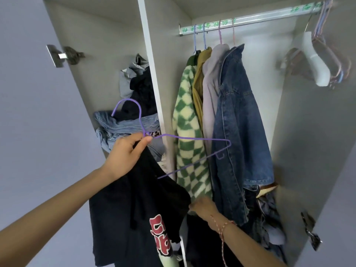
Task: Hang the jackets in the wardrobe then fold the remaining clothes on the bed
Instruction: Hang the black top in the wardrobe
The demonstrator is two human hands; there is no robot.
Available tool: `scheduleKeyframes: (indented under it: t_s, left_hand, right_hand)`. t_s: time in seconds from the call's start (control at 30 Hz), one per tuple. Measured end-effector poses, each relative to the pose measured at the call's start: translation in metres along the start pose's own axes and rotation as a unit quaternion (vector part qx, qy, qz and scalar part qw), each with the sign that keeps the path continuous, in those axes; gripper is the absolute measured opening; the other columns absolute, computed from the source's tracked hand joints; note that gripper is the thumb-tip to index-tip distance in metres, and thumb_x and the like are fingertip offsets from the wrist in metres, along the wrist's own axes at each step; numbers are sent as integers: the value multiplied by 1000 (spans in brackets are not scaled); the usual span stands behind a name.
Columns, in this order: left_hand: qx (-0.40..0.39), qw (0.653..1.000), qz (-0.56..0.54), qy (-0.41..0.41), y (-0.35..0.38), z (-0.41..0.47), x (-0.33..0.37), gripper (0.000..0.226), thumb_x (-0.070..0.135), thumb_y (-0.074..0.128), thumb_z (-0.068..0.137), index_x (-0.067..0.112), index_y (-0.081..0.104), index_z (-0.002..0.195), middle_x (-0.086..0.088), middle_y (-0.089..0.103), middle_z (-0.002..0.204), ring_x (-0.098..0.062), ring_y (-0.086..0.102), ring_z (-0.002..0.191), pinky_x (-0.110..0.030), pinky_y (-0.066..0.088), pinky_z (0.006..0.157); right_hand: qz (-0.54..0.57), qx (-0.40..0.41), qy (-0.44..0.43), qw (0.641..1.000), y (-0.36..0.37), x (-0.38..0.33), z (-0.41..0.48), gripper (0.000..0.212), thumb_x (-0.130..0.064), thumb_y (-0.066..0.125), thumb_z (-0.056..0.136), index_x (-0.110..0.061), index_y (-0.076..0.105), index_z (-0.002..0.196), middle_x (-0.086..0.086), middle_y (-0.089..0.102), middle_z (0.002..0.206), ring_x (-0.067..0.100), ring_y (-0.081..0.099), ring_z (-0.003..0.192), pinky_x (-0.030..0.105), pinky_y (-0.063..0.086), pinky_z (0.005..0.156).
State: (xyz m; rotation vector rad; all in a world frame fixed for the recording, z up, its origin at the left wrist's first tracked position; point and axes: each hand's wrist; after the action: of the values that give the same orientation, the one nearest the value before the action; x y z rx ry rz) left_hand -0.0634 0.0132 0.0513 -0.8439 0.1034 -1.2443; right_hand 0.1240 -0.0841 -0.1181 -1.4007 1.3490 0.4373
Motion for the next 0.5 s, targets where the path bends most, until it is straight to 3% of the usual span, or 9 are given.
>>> scheduleKeyframes:
  t_s: [0.07,0.1,0.17,0.27,0.37,0.4,0.5]
  left_hand:
    - [17,1000,16,-19,-12,-10,-18,54,48,44,90,-1,59,72,-8,51,58,-19,47,57,-30,38,60]
    - [23,999,22,-26,-15,-15,-23,56,48,42,89,-2,59,73,-14,54,61,-20,48,58,-31,40,61]
    - [16,999,20,-31,-15,-20,-23,54,45,47,94,-3,57,71,-14,51,58,-16,43,54,-27,37,57]
    - [-5,1000,21,-21,-10,-23,-16,48,38,46,89,-4,58,72,-11,44,59,-19,38,53,-23,32,51]
    - [-16,1000,14,-6,-9,-25,-11,43,35,46,90,-2,60,73,-10,44,59,-15,37,51,-18,31,49]
    - [-17,1000,12,-3,-9,-26,-12,44,35,47,92,-2,59,72,-10,45,63,-12,36,50,-17,30,49]
    - [-11,1000,-2,10,-11,-30,-16,53,47,45,93,1,55,67,-8,45,64,-11,34,48,-17,30,48]
  right_hand:
    - [132,-21,74,988,-2,-7,3,29,-11,50,93,-10,47,64,2,48,57,11,44,50,16,34,41]
    - [187,-29,86,978,0,-13,4,28,-14,52,93,-11,48,66,0,47,54,9,41,45,15,32,39]
    - [221,-76,85,969,9,-31,4,19,-28,60,90,-14,51,80,-1,48,66,8,44,54,18,38,49]
    - [213,-102,64,970,36,-51,11,54,-49,65,81,-13,47,117,-2,47,88,9,46,68,19,42,50]
    - [193,-65,56,977,54,-57,21,71,-50,65,80,-9,38,131,1,48,94,11,46,68,19,40,51]
    - [182,-66,63,979,59,-55,26,66,-46,64,82,-8,39,130,1,47,90,11,45,65,18,39,50]
    - [214,-83,109,967,63,-49,33,22,-21,51,92,-8,46,109,3,40,70,10,34,51,13,26,35]
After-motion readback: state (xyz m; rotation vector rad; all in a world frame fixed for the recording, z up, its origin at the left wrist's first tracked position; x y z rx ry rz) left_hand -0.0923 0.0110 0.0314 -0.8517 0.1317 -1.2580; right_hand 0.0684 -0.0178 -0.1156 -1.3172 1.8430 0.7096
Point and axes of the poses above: each hand's wrist, its own z-axis towards the middle knuckle, its own y-axis out of the palm, x = y × z
